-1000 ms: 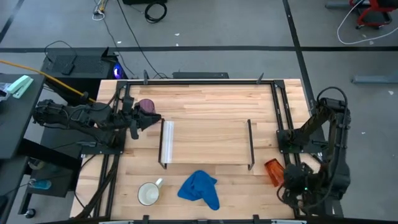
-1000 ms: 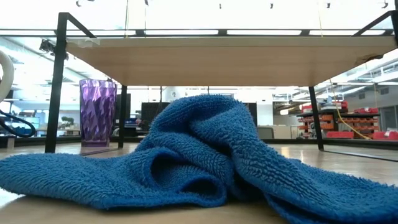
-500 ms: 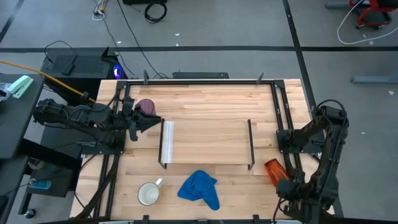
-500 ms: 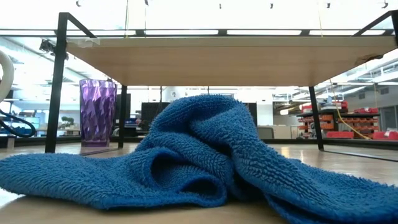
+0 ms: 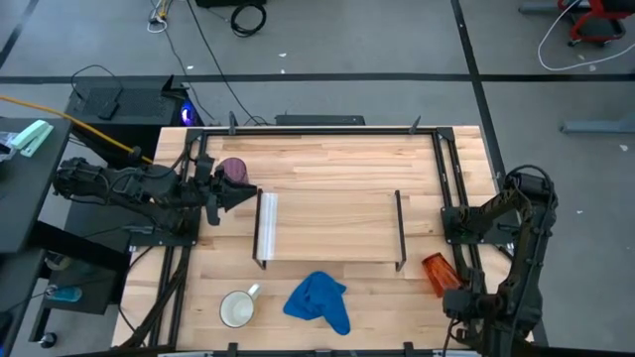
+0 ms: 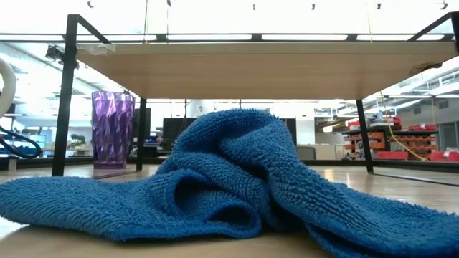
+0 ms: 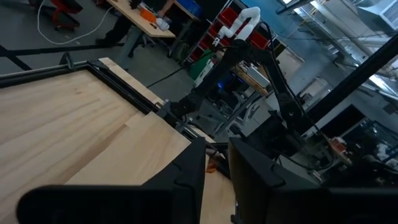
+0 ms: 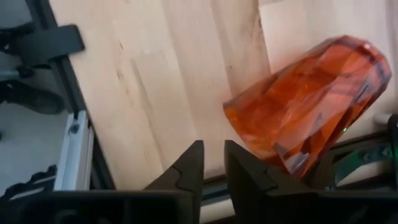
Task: Stack small to large cups/mugs on shelf
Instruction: Put the orange cup on the shelf
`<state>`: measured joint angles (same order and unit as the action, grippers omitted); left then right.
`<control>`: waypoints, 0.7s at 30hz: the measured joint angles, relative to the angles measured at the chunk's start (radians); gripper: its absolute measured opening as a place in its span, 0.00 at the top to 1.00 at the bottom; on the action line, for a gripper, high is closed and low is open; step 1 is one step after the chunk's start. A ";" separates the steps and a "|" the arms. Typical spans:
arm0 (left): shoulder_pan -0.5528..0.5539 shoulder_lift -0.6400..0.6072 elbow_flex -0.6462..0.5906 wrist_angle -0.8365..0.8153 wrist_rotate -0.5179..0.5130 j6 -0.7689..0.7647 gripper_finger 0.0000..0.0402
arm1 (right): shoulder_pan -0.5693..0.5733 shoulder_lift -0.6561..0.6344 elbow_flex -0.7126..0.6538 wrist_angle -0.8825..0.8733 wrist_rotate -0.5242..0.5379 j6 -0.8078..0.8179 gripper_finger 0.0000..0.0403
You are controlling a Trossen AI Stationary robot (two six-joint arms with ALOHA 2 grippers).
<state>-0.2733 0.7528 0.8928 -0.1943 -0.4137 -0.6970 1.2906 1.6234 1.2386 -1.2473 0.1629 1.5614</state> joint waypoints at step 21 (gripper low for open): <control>0.000 0.000 0.000 -0.059 0.000 0.013 0.79 | -0.014 0.000 -0.128 -0.013 -0.059 0.059 0.64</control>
<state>-0.2733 0.7532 0.8928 -0.2535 -0.4133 -0.6838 1.2766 1.6230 1.1110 -1.2606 0.1038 1.6203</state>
